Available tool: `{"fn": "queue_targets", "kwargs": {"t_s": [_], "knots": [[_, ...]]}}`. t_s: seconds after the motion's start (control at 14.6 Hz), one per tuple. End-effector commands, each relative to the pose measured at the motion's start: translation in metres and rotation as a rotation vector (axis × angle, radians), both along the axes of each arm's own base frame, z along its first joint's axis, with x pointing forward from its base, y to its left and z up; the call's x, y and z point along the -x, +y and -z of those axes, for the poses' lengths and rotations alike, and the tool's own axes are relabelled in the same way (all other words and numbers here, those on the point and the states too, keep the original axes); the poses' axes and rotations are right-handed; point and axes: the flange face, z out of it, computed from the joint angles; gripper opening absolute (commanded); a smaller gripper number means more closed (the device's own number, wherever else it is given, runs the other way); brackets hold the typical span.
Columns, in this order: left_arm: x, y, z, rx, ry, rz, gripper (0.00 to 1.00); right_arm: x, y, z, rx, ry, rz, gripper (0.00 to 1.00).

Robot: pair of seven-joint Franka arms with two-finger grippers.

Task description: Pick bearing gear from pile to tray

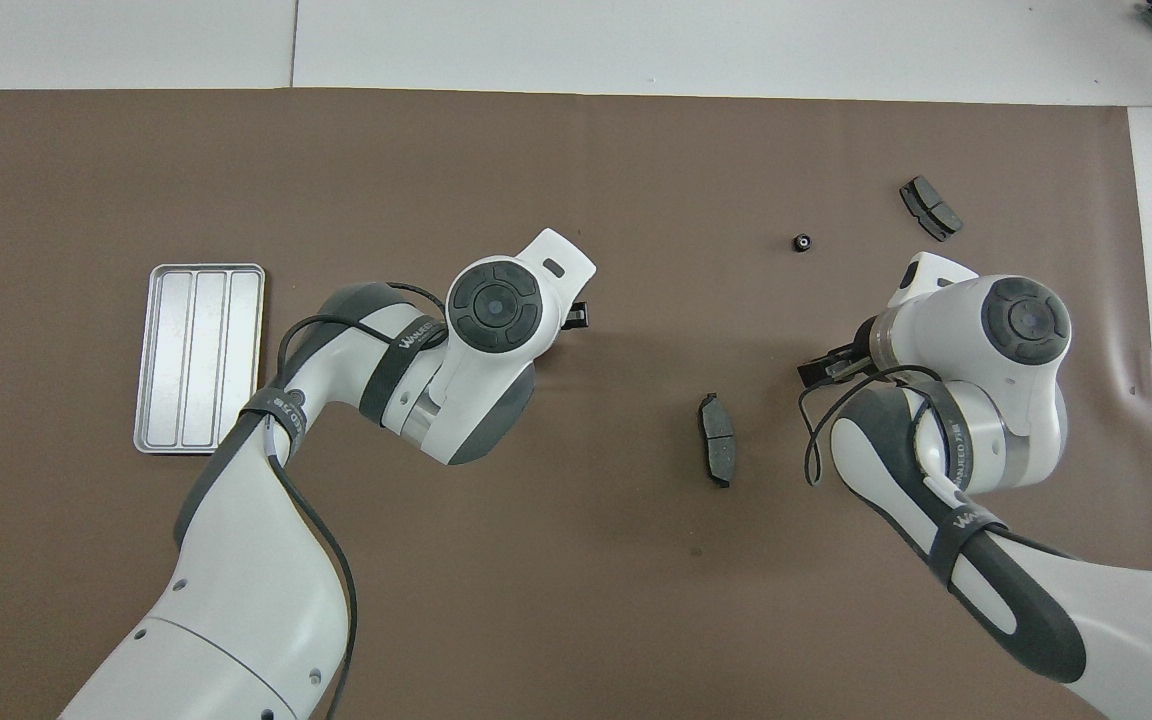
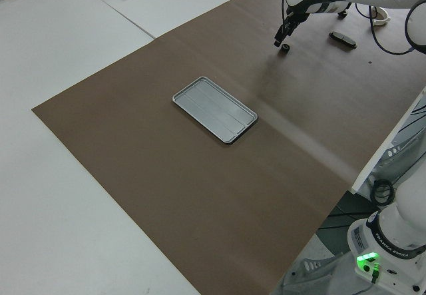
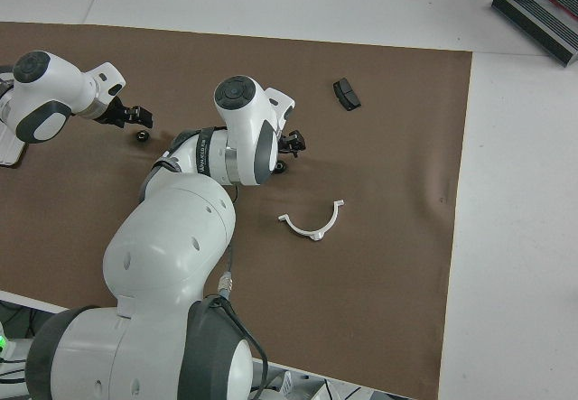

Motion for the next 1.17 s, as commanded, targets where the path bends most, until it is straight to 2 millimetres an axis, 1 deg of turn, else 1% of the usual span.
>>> {"fn": "queue_targets", "kwargs": {"t_s": [0.0, 0.07, 0.14, 0.21, 0.27, 0.34, 0.41, 0.48, 0.55, 0.62, 0.82, 0.89, 0.96, 1.1], "knots": [[0.018, -0.002, 0.011, -0.008, -0.006, 0.013, 0.79, 0.010, -0.007, -0.002, -0.025, -0.007, -0.025, 0.84], [0.018, -0.002, 0.013, -0.010, -0.004, 0.013, 0.79, 0.010, -0.007, -0.002, -0.026, -0.007, -0.025, 0.75], [0.019, -0.002, 0.013, -0.012, -0.001, 0.013, 0.79, 0.011, -0.007, 0.000, -0.026, -0.003, -0.025, 0.69], [0.019, -0.002, 0.013, -0.012, -0.001, 0.013, 0.78, 0.011, -0.007, 0.000, -0.026, -0.004, -0.025, 0.65], [0.020, -0.001, 0.013, -0.014, 0.002, 0.011, 0.74, 0.012, -0.007, 0.002, -0.025, 0.000, -0.028, 0.62], [0.020, 0.000, 0.012, -0.017, 0.006, 0.009, 0.63, 0.013, -0.008, 0.003, -0.024, 0.003, -0.034, 0.58], [0.018, -0.001, 0.009, -0.010, 0.003, -0.002, 0.31, 0.013, -0.008, 0.003, -0.023, 0.000, -0.036, 0.56], [0.017, 0.000, 0.009, 0.009, 0.007, -0.035, 0.04, 0.013, -0.008, 0.004, -0.023, -0.002, -0.037, 0.55], [0.018, 0.000, 0.010, 0.004, 0.013, -0.037, 0.00, 0.013, -0.008, 0.004, -0.024, -0.002, -0.037, 0.52], [0.017, 0.001, 0.008, 0.005, 0.011, -0.040, 0.00, 0.013, -0.008, 0.005, -0.023, 0.000, -0.042, 0.46], [0.012, 0.005, 0.002, -0.026, 0.033, -0.053, 0.00, 0.013, -0.009, 0.007, -0.024, 0.005, -0.031, 0.02], [0.011, 0.008, -0.004, -0.035, 0.041, -0.063, 0.00, 0.012, -0.008, 0.007, -0.025, 0.004, -0.016, 0.00], [0.010, 0.015, -0.012, -0.040, 0.047, -0.076, 0.00, 0.012, -0.008, 0.006, -0.027, 0.003, 0.007, 0.00], [0.007, 0.037, -0.024, -0.055, 0.051, -0.105, 0.00, 0.009, -0.004, 0.003, -0.030, 0.004, 0.027, 0.00]]}}
